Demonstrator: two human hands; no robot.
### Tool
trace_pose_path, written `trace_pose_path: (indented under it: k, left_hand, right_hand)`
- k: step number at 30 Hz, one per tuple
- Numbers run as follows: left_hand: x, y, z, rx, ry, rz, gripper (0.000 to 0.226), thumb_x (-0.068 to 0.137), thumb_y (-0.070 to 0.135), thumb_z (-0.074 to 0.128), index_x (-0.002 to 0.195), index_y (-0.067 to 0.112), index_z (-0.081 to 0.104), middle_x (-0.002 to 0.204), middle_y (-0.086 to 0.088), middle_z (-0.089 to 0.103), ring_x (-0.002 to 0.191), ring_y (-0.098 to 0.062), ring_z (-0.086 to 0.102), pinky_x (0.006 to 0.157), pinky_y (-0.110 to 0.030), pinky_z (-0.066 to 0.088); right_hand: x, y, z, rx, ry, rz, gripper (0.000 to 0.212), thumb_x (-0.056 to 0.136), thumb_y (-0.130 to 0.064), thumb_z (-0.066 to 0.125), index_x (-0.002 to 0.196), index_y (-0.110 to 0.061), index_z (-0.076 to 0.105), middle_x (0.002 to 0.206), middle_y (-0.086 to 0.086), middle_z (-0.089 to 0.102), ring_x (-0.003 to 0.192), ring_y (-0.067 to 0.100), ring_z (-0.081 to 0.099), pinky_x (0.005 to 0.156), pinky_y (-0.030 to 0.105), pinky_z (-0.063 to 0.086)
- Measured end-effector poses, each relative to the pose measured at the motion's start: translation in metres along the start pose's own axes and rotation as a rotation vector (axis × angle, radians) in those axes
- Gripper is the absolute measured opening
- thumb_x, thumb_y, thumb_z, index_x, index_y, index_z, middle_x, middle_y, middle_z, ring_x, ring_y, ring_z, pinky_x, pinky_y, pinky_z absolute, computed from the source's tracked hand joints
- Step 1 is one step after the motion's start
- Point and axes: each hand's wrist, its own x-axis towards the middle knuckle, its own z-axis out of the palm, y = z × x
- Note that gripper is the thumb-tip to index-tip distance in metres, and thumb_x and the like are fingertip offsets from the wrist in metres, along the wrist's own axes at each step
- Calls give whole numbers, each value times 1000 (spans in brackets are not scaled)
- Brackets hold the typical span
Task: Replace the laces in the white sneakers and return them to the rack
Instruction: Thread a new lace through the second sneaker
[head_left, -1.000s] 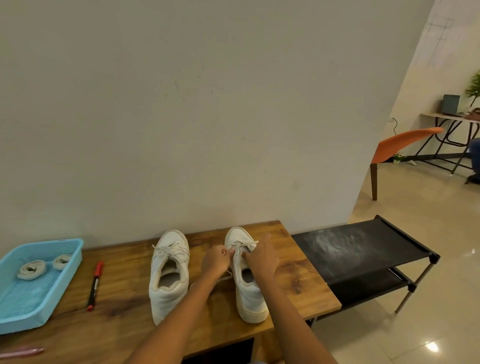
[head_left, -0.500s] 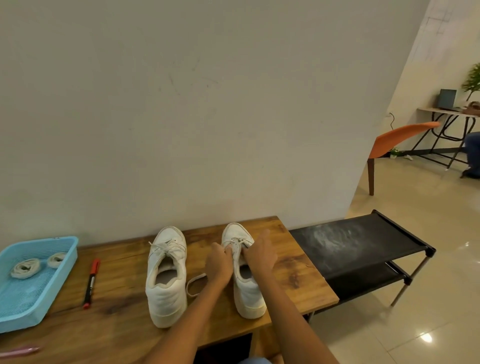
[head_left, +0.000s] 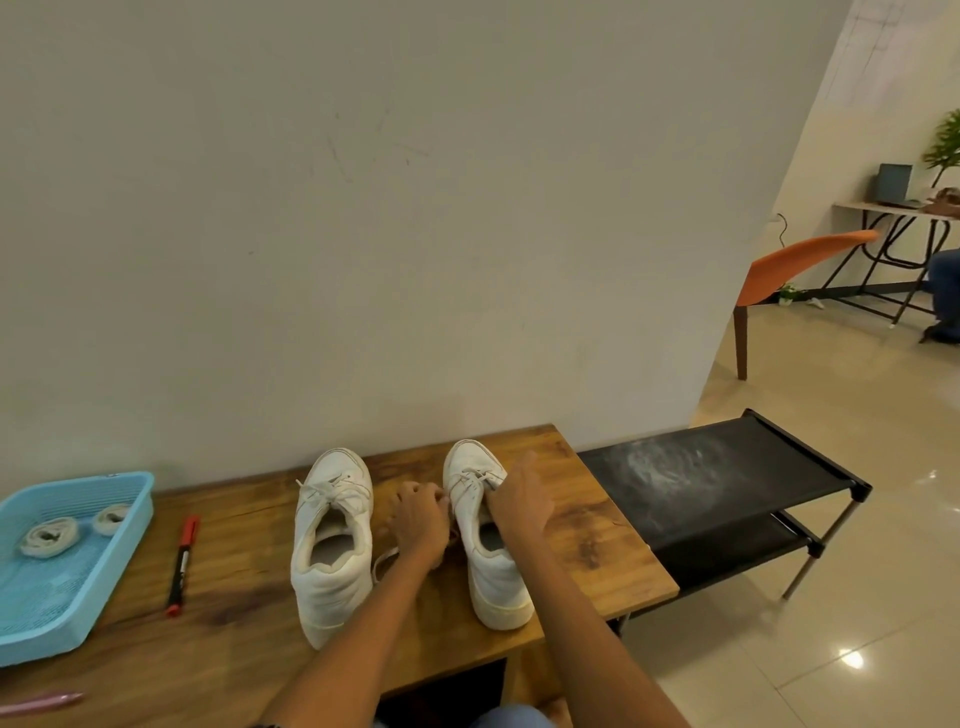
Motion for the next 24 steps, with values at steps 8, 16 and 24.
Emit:
trace_pose_path:
  k: [8,16,24]
  left_hand:
    - [-1,22,-51,-736,262,-107,17,97,19,44,102,4,48,91,-14,61,76,-27,56,64,-31,39]
    - [-4,57,-111,-1659,78,-290,18,95,0,40,103,2,56,77,-9,59,61,-16,54,60,-26,52]
    - [-18,67,-115,-1515,-30,-202,31,89,-12,50,117,0,57,105,-13,61,95,-26,63,78,-29,55]
  right_hand:
    - [-6,-1,-11,-38,-53,-44,40,92,-35,57,119,-11,39,110,6,61,97,21,61,67,25,39]
    - [-4,-16,-60,140,-317,-210,48,89,-10,54,134,-5,38,105,13,59,74,11,49,58,18,40]
    - [-28,-56,-80,507,-624,-249,42,89,-23,59,128,-19,43,97,5,67,90,17,66,88,33,53]
